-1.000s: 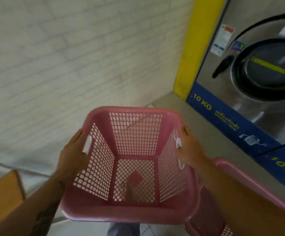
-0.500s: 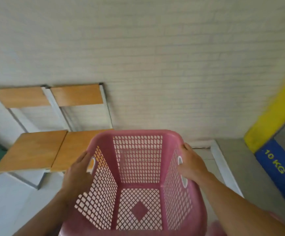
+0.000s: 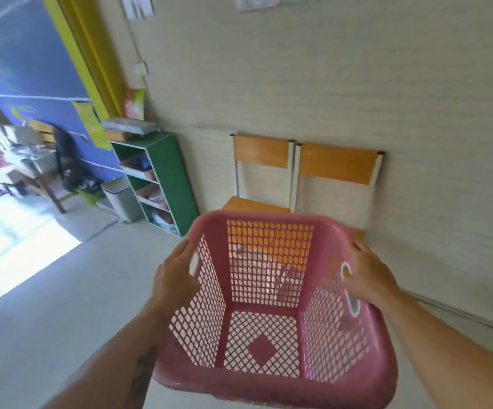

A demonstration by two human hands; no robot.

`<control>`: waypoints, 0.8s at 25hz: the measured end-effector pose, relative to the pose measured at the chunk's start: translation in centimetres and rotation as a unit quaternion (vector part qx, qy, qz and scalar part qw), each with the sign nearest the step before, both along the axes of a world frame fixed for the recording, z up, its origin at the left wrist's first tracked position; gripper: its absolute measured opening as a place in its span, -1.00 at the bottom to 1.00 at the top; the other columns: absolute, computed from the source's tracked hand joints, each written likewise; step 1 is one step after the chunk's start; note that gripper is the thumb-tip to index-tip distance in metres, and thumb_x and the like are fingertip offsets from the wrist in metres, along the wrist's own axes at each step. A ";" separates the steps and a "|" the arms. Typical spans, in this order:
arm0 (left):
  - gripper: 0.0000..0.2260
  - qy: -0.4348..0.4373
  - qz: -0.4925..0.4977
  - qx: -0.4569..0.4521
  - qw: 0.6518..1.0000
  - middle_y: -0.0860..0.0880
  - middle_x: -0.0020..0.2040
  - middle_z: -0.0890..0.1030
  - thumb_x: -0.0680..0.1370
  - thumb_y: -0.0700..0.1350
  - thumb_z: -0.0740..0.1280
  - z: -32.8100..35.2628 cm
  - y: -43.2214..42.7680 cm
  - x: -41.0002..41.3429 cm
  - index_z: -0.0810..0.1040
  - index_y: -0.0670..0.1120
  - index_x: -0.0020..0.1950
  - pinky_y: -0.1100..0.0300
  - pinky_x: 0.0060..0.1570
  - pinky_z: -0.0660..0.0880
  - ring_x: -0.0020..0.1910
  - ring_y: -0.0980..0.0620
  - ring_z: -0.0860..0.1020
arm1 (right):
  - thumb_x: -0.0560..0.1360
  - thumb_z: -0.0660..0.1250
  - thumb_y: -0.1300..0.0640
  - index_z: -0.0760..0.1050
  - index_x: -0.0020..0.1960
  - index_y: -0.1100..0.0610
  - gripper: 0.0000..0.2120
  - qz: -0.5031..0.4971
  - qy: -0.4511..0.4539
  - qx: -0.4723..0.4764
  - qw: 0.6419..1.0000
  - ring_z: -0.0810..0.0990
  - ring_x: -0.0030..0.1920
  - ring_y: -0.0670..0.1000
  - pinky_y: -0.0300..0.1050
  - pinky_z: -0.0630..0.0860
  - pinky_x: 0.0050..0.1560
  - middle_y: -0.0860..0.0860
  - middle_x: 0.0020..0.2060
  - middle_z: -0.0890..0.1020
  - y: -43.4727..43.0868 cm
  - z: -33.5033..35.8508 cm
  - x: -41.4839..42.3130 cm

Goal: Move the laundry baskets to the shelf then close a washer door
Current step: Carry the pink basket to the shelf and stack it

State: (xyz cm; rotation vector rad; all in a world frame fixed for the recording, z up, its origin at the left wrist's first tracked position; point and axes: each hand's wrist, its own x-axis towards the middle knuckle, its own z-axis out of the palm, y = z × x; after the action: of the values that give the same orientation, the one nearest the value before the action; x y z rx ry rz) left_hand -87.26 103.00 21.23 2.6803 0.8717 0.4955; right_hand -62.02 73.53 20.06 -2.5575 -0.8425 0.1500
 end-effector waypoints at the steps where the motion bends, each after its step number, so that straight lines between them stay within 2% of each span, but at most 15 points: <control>1: -0.20 -0.010 0.023 -0.002 1.000 0.22 0.46 0.34 0.34 -0.18 0.35 0.6 2.4 -2.4 0.15 0.23 0.51 0.10 0.02 0.55 0.17 -0.04 0.58 | 0.36 0.36 0.10 0.13 0.51 0.01 -0.22 0.022 0.000 0.001 1.000 0.53 0.17 0.18 0.02 0.54 -0.02 0.04 0.34 0.39 3.4 0.3 -1.4; 3: -0.22 -0.025 0.055 0.000 0.998 0.21 0.48 0.31 0.41 -0.14 0.37 1.4 6.2 -6.0 0.09 0.23 0.53 0.08 0.08 0.57 0.20 0.00 0.55 | 0.39 0.37 0.10 0.08 0.53 0.00 -0.20 0.053 -0.011 0.003 0.999 0.53 0.19 0.19 0.00 0.55 0.02 0.05 0.38 0.38 9.3 1.1 -3.3; 5: -0.28 -0.042 0.081 0.016 0.996 0.21 0.48 0.30 0.48 -0.08 0.35 1.7 9.5 -8.6 0.08 0.21 0.54 0.05 0.10 0.57 0.21 0.01 0.55 | 0.40 0.34 0.12 0.11 0.52 0.04 -0.26 0.084 -0.028 0.011 0.996 0.54 0.16 0.20 0.02 0.55 0.02 0.07 0.35 0.40 14.9 1.9 -4.2; 8: -0.33 -0.068 0.133 0.027 0.988 0.18 0.49 0.31 0.53 -0.06 0.30 1.9 14.9 -10.5 0.05 0.20 0.55 0.00 0.11 0.56 0.20 -0.03 0.56 | 0.40 0.34 0.12 0.08 0.53 0.03 -0.23 0.123 -0.047 -0.012 0.991 0.54 0.16 0.19 0.00 0.54 -0.01 0.05 0.33 0.41 23.8 3.0 -3.9; 11: -0.28 -0.072 0.155 0.025 0.985 0.18 0.51 0.29 0.53 -0.08 0.29 1.8 21.0 -10.0 -0.04 0.27 0.54 -0.08 0.10 0.58 0.20 -0.06 0.56 | 0.41 0.34 0.15 0.21 0.47 0.07 -0.34 0.150 -0.043 -0.011 0.988 0.55 0.14 0.15 -0.06 0.49 -0.06 0.05 0.30 0.43 32.6 3.2 -1.9; 13: -0.28 -0.070 0.174 0.018 0.982 0.19 0.52 0.27 0.53 0.01 0.32 1.9 25.3 -8.6 -0.04 0.29 0.54 -0.10 0.15 0.55 0.26 -0.04 0.53 | 0.41 0.36 0.16 0.27 0.41 0.08 -0.40 0.160 -0.046 0.000 0.986 0.55 0.10 0.13 -0.09 0.45 -0.11 0.04 0.27 0.45 38.1 3.5 0.0; 17: -0.27 -0.069 0.214 0.020 0.974 0.15 0.52 0.29 0.50 0.11 0.36 1.7 33.2 -6.3 0.02 0.24 0.55 -0.11 0.14 0.55 0.30 -0.03 0.51 | 0.39 0.40 0.20 0.18 0.46 0.10 -0.30 0.199 -0.056 -0.010 0.978 0.56 -0.01 0.11 -0.09 0.48 -0.20 0.04 0.27 0.42 49.1 4.4 3.2; 20: -0.26 -0.048 0.231 0.002 0.972 0.15 0.50 0.31 0.46 0.04 0.42 1.5 39.5 -5.4 0.09 0.23 0.53 -0.08 0.11 0.55 0.26 -0.04 0.53 | 0.38 0.39 0.22 0.15 0.48 0.10 -0.26 0.209 -0.045 -0.022 0.977 0.57 -0.03 0.12 -0.07 0.50 -0.21 0.05 0.29 0.38 56.0 4.5 4.2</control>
State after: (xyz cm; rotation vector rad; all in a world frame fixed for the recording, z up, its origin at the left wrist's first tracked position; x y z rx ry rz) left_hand -92.67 142.45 22.73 2.4237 1.4718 0.7174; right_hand -57.79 129.57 24.52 -2.4067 -1.4203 0.1840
